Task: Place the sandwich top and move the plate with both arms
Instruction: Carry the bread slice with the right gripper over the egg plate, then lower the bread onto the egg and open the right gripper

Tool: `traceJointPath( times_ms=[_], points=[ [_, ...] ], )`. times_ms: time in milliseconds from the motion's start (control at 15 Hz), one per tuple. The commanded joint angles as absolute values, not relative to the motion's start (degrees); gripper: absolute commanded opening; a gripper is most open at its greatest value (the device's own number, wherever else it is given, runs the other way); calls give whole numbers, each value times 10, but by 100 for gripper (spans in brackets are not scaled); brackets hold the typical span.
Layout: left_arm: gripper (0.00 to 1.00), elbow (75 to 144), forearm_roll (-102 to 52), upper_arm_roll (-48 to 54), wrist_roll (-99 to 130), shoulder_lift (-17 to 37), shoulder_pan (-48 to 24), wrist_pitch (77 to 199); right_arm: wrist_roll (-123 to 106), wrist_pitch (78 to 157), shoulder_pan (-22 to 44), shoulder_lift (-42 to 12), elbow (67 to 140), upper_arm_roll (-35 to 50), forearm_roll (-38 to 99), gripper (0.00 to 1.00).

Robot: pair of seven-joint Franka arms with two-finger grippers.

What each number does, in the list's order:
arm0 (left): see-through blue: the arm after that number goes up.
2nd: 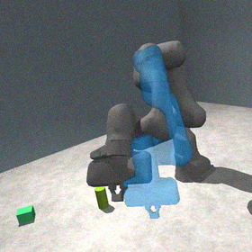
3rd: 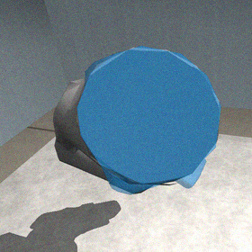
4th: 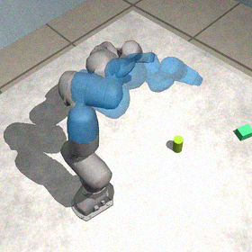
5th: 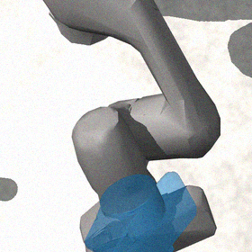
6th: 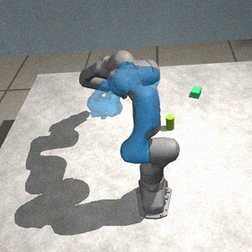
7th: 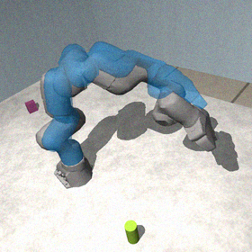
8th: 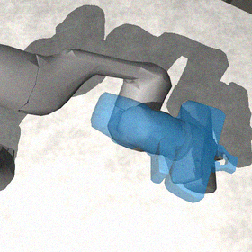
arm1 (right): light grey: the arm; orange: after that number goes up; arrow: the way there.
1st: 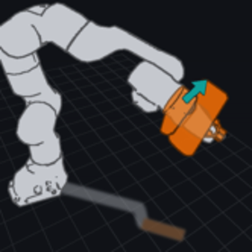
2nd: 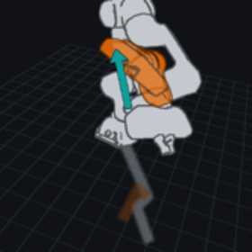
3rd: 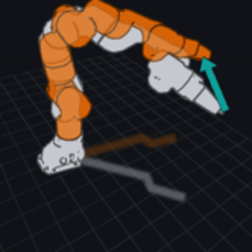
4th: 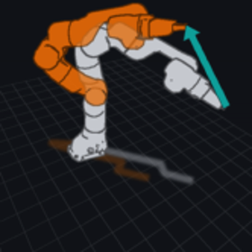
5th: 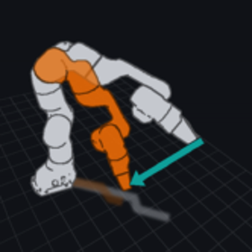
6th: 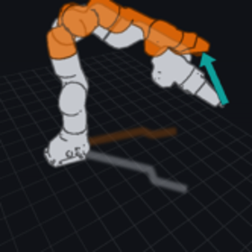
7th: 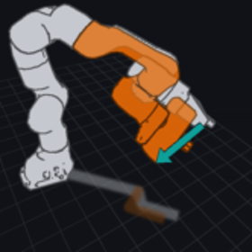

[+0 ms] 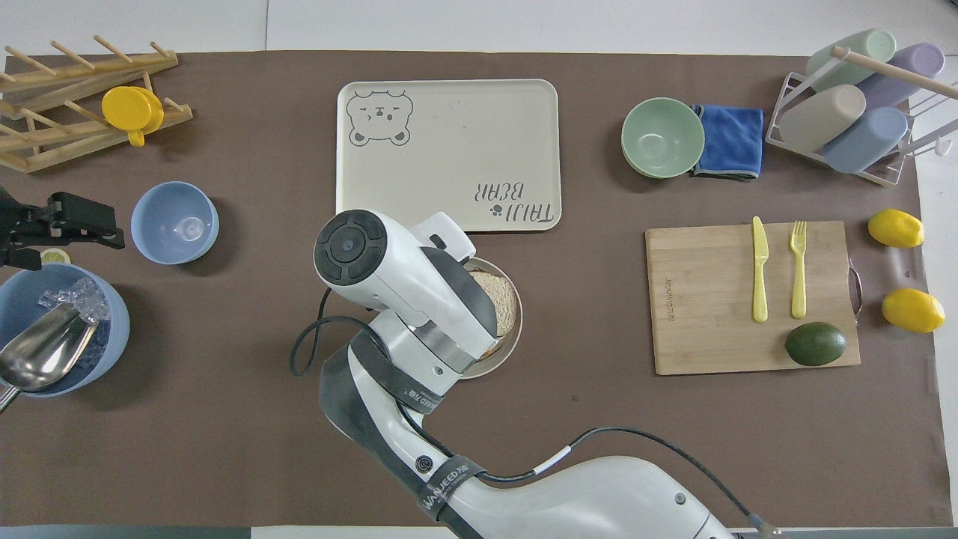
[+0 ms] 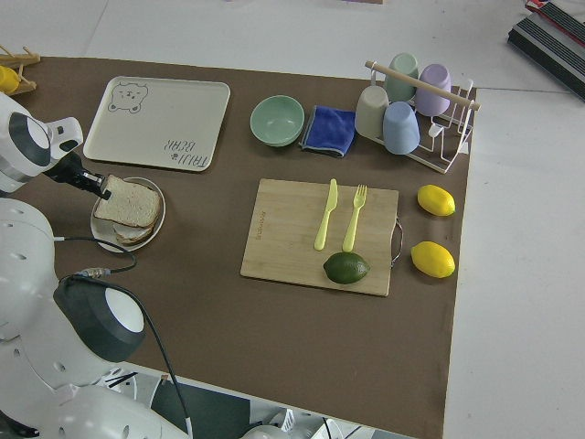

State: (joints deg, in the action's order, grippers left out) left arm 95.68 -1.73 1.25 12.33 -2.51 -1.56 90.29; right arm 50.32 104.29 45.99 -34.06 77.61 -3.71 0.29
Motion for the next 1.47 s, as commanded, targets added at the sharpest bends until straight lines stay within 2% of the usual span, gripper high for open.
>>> traceJointPath(
  times_ms=[0,133,200,267,333,533,667,867,1400],
  points=[
    [100,983,-25,15,116,-46,-8,918,521,1070,454,-314,816,-34,27,9],
    [100,983,-25,15,117,-46,-8,918,522,1076,454,-314,817,-34,28,12],
    [100,983,-25,15,117,-46,-8,918,523,1080,454,-313,818,-34,28,25],
    [100,983,-25,15,117,-46,-8,919,523,1085,454,-313,820,-34,28,62],
    [100,986,-24,15,116,-46,-8,920,522,1089,454,-313,820,-34,28,87],
    [100,1014,-25,16,116,-57,-9,945,522,1080,448,-313,811,-35,29,90],
    [100,1042,-25,17,116,-69,-15,963,521,1080,433,-311,801,-37,29,100],
    [100,1058,-44,18,115,-72,-18,980,480,1062,381,-266,805,-39,26,100],
    [100,1167,-95,20,114,-59,-119,1124,289,954,210,-196,812,-40,26,100]
  ],
)
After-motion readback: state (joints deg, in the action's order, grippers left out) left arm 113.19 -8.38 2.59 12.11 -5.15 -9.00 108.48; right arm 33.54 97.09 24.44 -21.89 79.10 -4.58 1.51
